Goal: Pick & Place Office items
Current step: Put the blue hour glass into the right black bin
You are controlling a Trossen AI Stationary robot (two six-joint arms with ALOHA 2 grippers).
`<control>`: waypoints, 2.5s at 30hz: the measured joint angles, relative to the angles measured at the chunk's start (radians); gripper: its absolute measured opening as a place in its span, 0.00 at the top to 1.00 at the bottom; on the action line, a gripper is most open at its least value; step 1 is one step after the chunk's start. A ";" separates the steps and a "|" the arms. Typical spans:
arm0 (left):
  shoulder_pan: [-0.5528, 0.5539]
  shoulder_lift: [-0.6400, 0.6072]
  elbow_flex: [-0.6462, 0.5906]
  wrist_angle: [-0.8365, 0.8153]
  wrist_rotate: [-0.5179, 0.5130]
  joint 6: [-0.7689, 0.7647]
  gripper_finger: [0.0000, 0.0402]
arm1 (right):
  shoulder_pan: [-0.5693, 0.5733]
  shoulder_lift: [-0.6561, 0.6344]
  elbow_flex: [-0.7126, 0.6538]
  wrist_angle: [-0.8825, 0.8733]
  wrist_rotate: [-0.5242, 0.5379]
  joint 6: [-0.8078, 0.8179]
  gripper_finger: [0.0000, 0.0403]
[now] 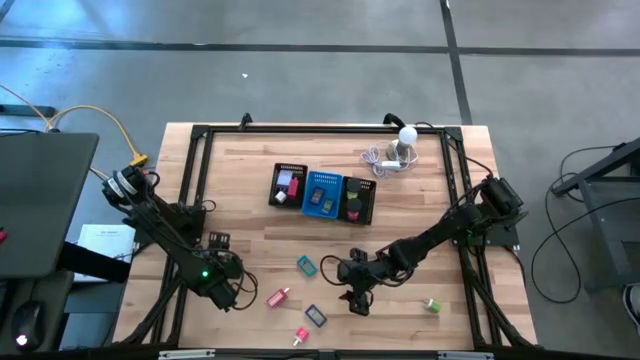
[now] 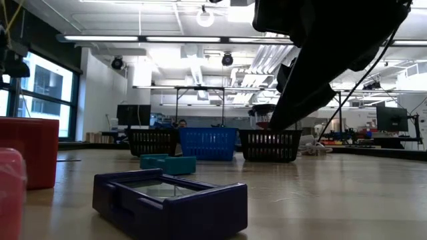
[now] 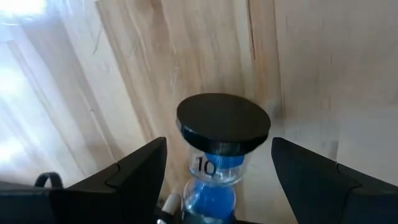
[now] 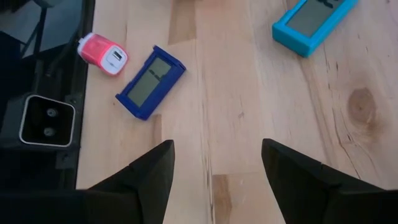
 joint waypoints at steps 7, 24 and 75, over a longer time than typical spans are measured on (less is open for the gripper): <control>0.000 0.000 -0.024 0.032 0.013 0.005 0.30 | 0.000 0.000 0.000 0.003 -0.001 0.004 0.43; -0.001 0.000 -0.026 0.089 -0.091 0.001 0.30 | -0.001 0.000 0.000 0.036 -0.001 0.061 0.43; 0.052 -0.125 0.269 -0.043 -0.300 0.086 0.52 | -0.005 0.000 0.000 0.108 0.005 -0.024 0.43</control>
